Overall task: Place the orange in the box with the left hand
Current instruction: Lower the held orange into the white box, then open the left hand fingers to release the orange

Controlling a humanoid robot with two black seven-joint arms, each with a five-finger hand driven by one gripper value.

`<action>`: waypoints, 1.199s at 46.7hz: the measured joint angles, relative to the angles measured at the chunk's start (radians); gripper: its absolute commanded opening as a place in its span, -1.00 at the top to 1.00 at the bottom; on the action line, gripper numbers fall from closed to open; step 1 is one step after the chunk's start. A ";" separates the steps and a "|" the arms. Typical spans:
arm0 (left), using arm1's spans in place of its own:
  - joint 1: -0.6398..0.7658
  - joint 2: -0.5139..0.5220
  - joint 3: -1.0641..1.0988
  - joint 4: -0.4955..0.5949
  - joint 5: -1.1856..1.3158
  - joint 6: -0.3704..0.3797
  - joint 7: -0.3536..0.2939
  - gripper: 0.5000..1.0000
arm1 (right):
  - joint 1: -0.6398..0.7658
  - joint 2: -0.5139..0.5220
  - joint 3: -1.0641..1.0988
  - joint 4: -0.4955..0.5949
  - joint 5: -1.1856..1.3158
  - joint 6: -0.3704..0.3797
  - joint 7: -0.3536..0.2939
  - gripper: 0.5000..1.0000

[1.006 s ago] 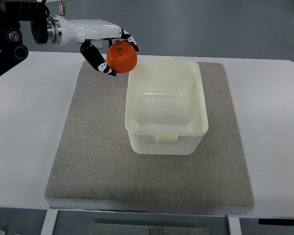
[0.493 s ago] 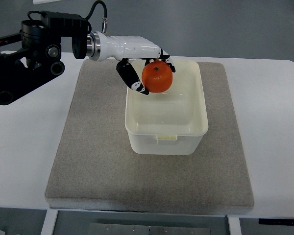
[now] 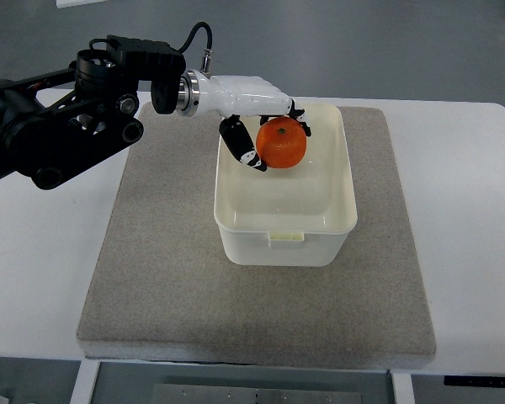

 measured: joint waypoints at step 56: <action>0.031 0.040 -0.117 0.010 -0.291 0.078 0.000 -0.97 | 0.001 0.000 0.000 0.000 0.000 0.000 0.000 -0.73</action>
